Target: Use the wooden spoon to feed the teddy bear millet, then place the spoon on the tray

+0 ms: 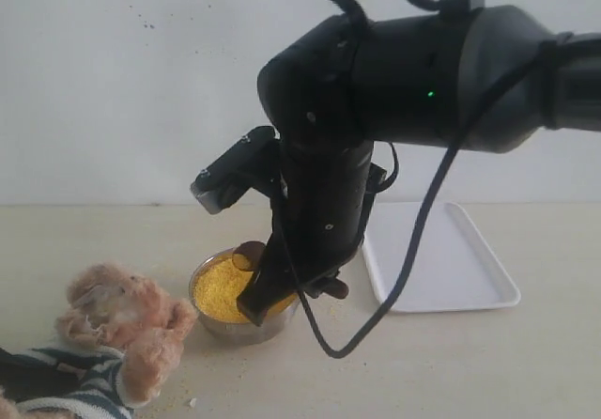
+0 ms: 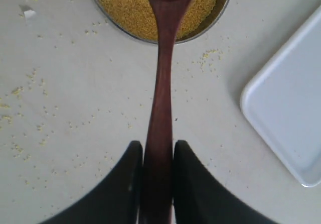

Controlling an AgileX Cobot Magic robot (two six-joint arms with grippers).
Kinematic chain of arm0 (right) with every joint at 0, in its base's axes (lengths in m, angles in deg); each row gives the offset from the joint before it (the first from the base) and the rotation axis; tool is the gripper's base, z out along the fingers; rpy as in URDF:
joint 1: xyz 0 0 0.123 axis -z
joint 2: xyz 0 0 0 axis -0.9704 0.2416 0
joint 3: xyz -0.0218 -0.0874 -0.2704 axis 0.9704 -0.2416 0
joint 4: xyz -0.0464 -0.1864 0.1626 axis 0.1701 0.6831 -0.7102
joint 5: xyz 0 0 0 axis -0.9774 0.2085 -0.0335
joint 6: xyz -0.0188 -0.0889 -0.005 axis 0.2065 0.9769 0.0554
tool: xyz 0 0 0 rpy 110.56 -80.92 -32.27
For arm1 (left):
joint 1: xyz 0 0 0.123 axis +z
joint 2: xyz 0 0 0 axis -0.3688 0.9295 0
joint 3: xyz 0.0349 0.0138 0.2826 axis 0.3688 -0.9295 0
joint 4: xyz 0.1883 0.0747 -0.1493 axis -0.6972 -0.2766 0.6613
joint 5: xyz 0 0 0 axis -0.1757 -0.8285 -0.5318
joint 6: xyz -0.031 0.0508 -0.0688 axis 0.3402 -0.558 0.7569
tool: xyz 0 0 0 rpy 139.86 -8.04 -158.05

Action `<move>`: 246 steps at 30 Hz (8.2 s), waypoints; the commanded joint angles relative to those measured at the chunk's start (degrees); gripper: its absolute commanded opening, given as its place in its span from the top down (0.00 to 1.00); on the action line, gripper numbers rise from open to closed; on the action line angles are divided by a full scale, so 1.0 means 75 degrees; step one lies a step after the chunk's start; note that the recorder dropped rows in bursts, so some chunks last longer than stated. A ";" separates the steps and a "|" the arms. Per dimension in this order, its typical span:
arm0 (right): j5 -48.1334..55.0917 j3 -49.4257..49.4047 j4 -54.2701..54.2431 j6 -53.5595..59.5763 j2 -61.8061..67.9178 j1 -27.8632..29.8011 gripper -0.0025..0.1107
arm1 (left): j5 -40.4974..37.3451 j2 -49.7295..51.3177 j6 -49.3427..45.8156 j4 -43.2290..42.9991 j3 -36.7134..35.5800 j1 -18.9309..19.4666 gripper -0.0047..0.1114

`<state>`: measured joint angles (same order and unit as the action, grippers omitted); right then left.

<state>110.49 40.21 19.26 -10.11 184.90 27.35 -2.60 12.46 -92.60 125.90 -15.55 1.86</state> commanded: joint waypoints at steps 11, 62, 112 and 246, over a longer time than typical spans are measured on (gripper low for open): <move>-0.0294 0.0294 -0.3119 0.1385 -0.0568 0.0009 0.98 | -0.0274 -0.0098 0.0003 0.0075 -0.0037 -0.0029 0.93; -0.0015 0.0280 0.3343 0.0308 0.0309 -0.2652 0.98 | -0.0274 -0.0098 -0.0060 0.0329 -0.0037 -0.0029 0.93; 0.0033 0.0280 0.5849 -0.1322 0.0739 -0.3419 0.98 | -0.0274 -0.0098 -0.0488 0.0923 -0.0037 -0.0029 0.93; -0.0847 0.0280 0.1604 -0.0314 0.1732 -0.0419 0.98 | -0.0274 0.0807 -0.0638 0.2560 0.0121 -0.0029 0.93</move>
<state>103.49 42.10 30.47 -10.43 198.05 24.05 -2.38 18.55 -97.70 144.30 -14.81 1.86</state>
